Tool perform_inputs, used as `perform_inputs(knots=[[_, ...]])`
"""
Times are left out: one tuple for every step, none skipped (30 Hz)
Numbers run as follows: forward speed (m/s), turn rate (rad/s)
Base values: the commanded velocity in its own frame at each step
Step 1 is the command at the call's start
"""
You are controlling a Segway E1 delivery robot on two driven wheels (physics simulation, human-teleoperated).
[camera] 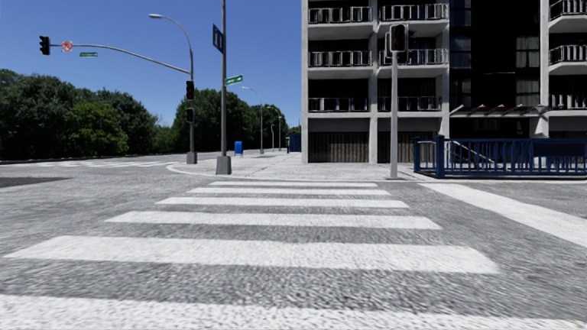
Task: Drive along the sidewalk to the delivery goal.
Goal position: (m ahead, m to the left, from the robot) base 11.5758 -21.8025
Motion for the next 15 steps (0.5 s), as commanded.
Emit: perform_inputs(knots=[[2.00, -0.15], [2.00, -0.17], [2.00, -0.21], [2.00, -0.23], [2.00, -0.23], [2.00, -0.23], [2.00, -0.24], [2.00, -0.24], [2.00, -0.25], [2.00, -0.28], [2.00, -0.32], [2.00, -0.32], [2.00, -0.34], [2.00, -0.34], [2.00, -0.34]])
